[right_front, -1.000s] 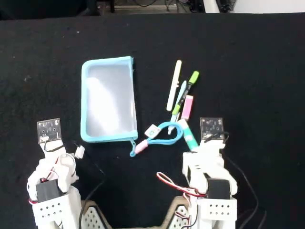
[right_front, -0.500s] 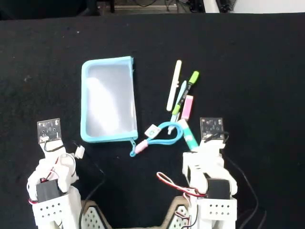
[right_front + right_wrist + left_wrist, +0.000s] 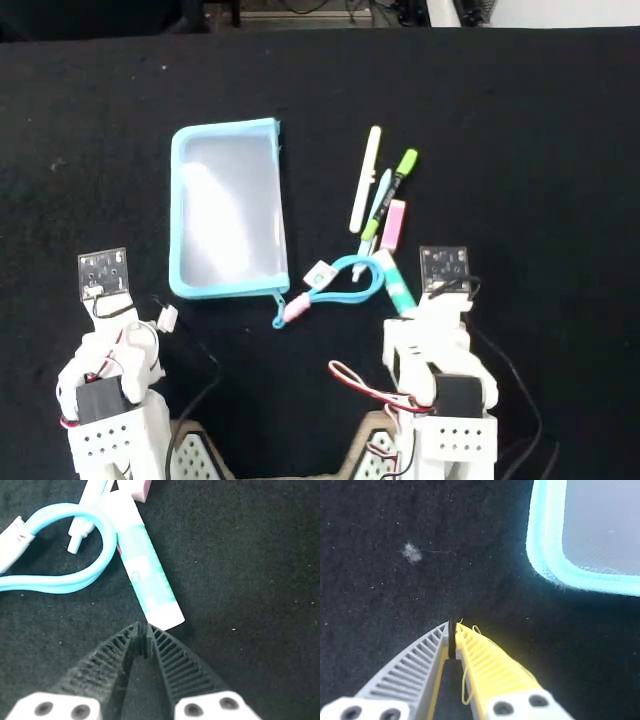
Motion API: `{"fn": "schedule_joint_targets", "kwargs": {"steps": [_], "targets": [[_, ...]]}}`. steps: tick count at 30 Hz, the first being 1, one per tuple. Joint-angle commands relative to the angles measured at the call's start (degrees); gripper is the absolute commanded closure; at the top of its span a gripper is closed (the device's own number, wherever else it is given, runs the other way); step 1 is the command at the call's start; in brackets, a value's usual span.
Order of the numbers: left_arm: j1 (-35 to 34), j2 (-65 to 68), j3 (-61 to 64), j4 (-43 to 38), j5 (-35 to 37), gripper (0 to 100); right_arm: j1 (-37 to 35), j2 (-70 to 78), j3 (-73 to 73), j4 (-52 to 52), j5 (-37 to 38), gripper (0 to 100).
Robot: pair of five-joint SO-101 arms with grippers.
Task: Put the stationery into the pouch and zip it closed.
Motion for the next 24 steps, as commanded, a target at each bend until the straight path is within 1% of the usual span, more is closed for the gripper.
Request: {"fn": "schedule_joint_targets", "kwargs": {"steps": [1, 15, 20, 24], "targets": [[0.13, -0.35, 0.92, 0.26, 0.44, 97, -0.26, -5.41, -0.48, 0.35, -0.09, 98.6], [0.13, -0.35, 0.92, 0.26, 0.44, 97, -0.26, -5.41, -0.48, 0.35, -0.09, 98.6], [3.82, -0.35, 0.92, 0.26, 0.53, 97, -0.26, -5.41, -0.48, 0.35, -0.09, 98.6], [4.62, -0.35, 0.92, 0.26, 0.53, 97, -0.26, -5.41, -0.48, 0.35, -0.09, 98.6]]}}
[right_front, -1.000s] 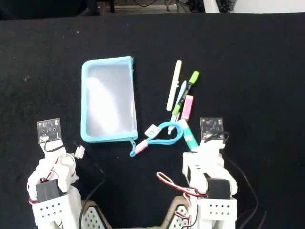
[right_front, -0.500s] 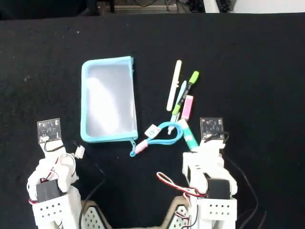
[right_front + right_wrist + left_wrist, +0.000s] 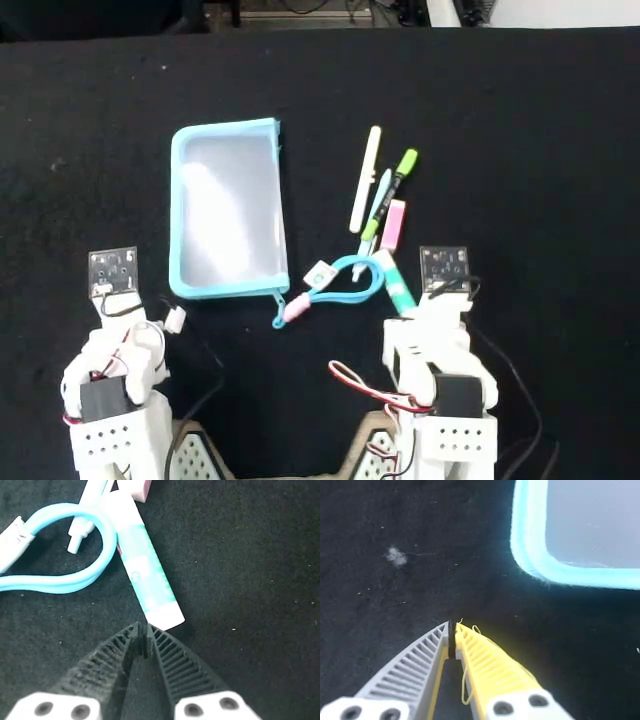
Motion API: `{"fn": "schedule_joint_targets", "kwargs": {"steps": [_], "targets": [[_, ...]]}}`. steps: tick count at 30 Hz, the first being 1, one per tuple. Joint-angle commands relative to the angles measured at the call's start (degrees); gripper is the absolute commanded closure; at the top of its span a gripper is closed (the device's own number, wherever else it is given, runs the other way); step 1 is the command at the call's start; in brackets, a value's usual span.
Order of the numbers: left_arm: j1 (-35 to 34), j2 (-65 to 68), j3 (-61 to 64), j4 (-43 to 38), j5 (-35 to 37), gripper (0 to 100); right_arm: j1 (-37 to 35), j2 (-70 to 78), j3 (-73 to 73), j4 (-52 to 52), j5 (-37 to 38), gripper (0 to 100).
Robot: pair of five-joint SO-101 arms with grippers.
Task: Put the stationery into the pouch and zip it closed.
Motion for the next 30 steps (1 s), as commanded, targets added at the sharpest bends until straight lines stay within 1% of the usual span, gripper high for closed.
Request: {"fn": "schedule_joint_targets", "kwargs": {"steps": [1, 6, 17, 24, 27, 30], "targets": [[0.92, -0.35, 0.92, 0.26, 0.44, 97, -0.26, -5.41, -0.48, 0.35, -0.09, 98.6], [1.54, -0.35, 0.84, 0.18, 0.09, 97, -0.26, -5.41, -0.48, 0.35, -0.09, 98.6], [9.89, -0.35, 0.84, 0.18, 0.26, 97, -0.26, -5.41, -0.48, 0.35, -0.09, 98.6], [10.42, -0.35, 0.84, 0.09, 0.18, 97, -0.26, -5.41, -0.48, 0.35, -0.09, 98.6], [13.85, -0.35, 0.84, -2.29, 0.09, 97, -0.26, -5.41, -0.48, 0.35, -0.09, 98.6], [15.96, -0.35, 0.84, -2.29, 0.09, 97, -0.26, -5.41, -0.48, 0.35, -0.09, 98.6]]}}
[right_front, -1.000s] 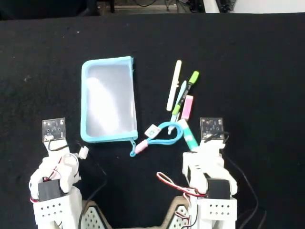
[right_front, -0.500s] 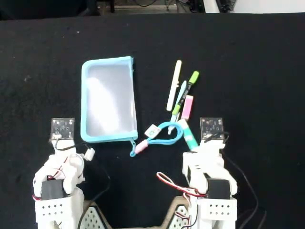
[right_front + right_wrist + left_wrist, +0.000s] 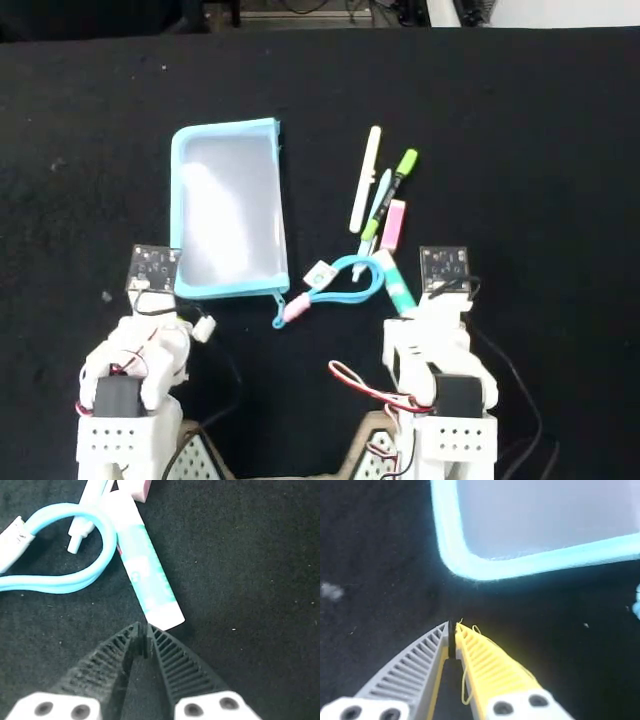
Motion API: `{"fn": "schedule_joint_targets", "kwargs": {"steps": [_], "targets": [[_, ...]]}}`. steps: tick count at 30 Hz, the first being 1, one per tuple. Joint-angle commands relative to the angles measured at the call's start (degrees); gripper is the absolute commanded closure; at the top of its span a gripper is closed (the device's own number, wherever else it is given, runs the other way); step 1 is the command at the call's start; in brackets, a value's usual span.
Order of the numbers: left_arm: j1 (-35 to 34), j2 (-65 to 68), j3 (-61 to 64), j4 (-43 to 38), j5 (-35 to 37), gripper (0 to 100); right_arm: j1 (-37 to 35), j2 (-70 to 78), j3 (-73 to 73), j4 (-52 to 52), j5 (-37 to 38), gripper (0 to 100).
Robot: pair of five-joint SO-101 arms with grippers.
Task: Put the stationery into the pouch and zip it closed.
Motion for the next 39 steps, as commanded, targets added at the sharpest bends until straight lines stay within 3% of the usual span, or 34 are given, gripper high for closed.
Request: {"fn": "schedule_joint_targets", "kwargs": {"steps": [1, 5, 8, 11, 14, 16, 22, 35, 39], "targets": [[2.24, -0.35, 0.84, -0.7, 0.0, 97, -0.26, -5.41, -0.48, 0.35, -0.09, 98.6], [2.07, -0.35, 0.84, -0.88, -0.26, 97, -0.26, -5.41, -0.48, 0.35, -0.09, 98.6], [0.48, -0.35, 0.4, -2.46, -5.54, 97, -0.26, -5.41, -0.48, 0.35, -0.09, 98.6], [-5.67, -0.35, 0.13, -12.31, -11.25, 97, -0.26, -5.41, -0.48, 0.35, -0.09, 98.6], [-12.88, -0.35, 0.84, -23.12, -12.04, 97, -0.26, -5.41, -0.48, 0.35, -0.09, 98.6], [-16.31, -0.35, 0.84, -25.41, -12.04, 97, -0.26, -5.41, -0.48, 0.35, -0.09, 98.6], [-17.19, -0.35, 0.84, -21.8, -6.77, 97, -0.26, -5.41, -0.48, 0.35, -0.09, 98.6], [-14.2, -0.35, 0.66, -18.46, -6.51, 96, -0.26, -5.41, -0.48, 0.35, -0.09, 98.6], [-14.2, -0.35, 0.66, -18.46, -6.33, 89, -0.26, -5.41, -0.48, 0.35, -0.09, 98.6]]}}
